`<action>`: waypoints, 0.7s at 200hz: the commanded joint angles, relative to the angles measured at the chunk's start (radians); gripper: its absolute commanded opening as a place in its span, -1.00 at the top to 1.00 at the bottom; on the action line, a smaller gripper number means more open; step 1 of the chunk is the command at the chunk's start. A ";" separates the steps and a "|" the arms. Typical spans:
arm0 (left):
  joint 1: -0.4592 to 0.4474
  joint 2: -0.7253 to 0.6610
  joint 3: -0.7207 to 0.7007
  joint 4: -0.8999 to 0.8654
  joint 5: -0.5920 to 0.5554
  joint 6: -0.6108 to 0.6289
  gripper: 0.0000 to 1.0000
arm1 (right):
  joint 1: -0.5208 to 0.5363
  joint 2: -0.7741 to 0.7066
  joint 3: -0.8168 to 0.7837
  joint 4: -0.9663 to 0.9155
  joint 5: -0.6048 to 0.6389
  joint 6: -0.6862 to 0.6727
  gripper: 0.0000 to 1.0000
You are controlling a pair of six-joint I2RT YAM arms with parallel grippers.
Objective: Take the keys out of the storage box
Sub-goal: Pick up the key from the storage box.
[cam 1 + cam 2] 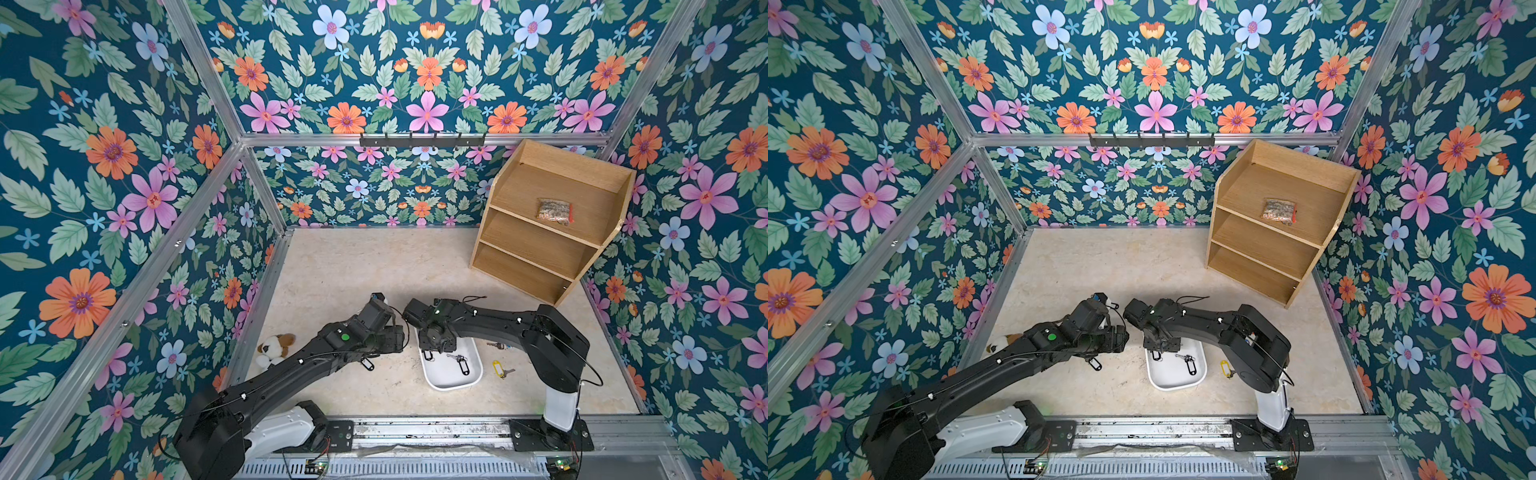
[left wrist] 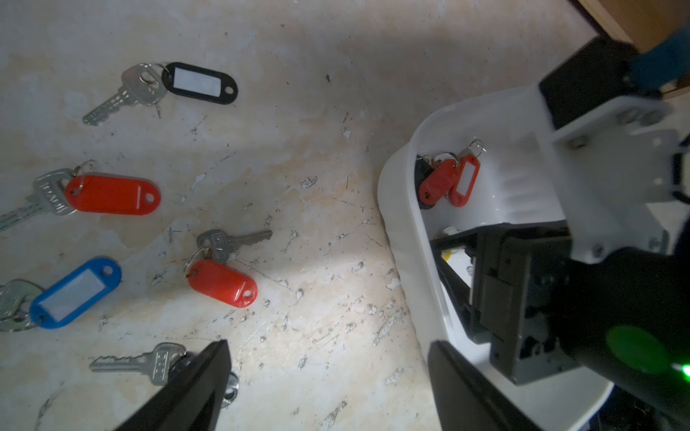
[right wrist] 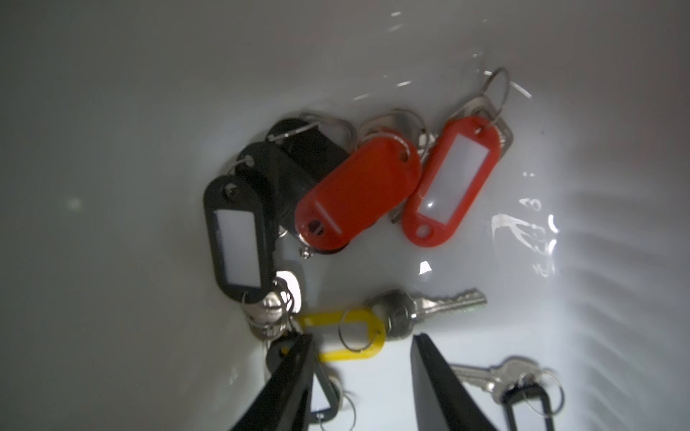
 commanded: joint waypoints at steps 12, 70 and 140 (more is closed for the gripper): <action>0.000 0.000 0.005 -0.018 -0.004 0.002 -0.78 | 0.001 0.036 0.023 -0.031 0.016 -0.024 0.12; 0.000 -0.004 -0.007 -0.017 -0.007 -0.002 -0.78 | -0.005 0.020 0.018 -0.048 0.044 -0.011 0.50; 0.000 -0.005 -0.009 -0.016 -0.007 -0.005 -0.78 | -0.030 -0.120 -0.013 -0.068 0.078 0.015 1.00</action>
